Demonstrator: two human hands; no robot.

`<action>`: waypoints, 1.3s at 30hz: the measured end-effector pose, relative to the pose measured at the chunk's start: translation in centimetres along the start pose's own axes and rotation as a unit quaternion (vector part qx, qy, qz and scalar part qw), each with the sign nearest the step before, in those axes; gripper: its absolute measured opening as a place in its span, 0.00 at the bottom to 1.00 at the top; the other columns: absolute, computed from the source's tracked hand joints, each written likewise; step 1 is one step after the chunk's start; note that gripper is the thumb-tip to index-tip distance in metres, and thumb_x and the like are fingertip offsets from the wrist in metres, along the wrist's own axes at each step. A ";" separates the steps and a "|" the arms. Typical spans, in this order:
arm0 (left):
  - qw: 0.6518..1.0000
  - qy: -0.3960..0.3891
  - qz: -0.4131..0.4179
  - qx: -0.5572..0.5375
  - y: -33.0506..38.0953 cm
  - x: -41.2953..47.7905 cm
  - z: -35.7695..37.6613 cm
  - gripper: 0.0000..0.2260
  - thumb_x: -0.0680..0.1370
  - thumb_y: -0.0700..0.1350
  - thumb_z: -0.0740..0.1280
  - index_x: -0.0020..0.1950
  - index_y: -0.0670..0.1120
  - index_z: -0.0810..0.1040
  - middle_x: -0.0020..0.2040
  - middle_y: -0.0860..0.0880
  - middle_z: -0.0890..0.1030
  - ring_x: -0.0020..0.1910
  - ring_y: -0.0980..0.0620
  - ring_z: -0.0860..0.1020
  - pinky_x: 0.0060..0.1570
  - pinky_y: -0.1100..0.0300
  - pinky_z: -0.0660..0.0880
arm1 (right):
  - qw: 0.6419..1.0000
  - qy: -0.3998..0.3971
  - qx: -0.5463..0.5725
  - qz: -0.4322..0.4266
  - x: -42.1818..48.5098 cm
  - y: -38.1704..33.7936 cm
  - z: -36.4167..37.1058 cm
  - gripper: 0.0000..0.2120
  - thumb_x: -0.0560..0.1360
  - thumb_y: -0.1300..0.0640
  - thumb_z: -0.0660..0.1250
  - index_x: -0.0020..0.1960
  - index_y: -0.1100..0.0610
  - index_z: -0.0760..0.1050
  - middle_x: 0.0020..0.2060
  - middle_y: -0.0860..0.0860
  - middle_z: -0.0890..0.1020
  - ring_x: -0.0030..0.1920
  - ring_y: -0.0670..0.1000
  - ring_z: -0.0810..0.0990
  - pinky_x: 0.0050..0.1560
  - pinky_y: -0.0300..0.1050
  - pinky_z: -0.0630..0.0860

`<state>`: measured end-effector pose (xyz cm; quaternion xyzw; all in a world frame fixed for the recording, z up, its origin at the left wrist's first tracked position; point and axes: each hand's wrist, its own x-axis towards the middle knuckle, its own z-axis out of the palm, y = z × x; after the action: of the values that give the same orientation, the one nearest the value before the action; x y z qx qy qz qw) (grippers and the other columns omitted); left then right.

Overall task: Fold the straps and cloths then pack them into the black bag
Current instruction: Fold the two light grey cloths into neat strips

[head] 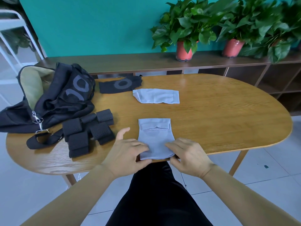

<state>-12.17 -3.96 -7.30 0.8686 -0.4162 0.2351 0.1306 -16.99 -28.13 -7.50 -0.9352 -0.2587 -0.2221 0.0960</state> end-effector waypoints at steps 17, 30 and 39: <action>0.951 -0.024 -0.309 -0.010 0.8 2.8 1.6 0.18 0.78 0.55 0.63 0.68 0.54 0.73 0.37 0.53 0.80 0.41 0.53 0.78 0.56 0.57 0.52 | 0.949 0.054 0.091 0.298 2.9 -1.1 2.2 0.26 0.70 0.59 0.66 0.67 0.55 0.66 0.41 0.48 0.76 0.41 0.52 0.77 0.36 0.42 0.68; 0.994 -0.020 -0.097 0.053 2.0 2.4 2.0 0.20 0.77 0.48 0.57 0.67 0.44 0.73 0.69 0.49 0.72 0.67 0.51 0.71 0.65 0.53 0.57 | 0.982 0.090 -0.073 0.152 2.6 -2.1 2.8 0.14 0.73 0.61 0.65 0.58 0.59 0.78 0.62 0.56 0.76 0.60 0.57 0.75 0.54 0.48 0.67; 0.981 -0.140 -0.069 0.112 1.7 -0.1 3.0 0.29 0.82 0.58 0.47 0.73 0.40 0.66 0.73 0.43 0.67 0.74 0.49 0.63 0.71 0.47 0.51 | 0.991 -0.076 -0.075 0.077 0.4 -2.2 3.1 0.27 0.82 0.46 0.47 0.71 0.63 0.67 0.70 0.57 0.69 0.72 0.54 0.64 0.71 0.53 0.64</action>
<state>-12.63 -6.21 -9.88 0.9287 -0.3404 0.1468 -0.0107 -16.72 -25.18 -9.88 -0.9710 -0.1749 -0.1614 0.0222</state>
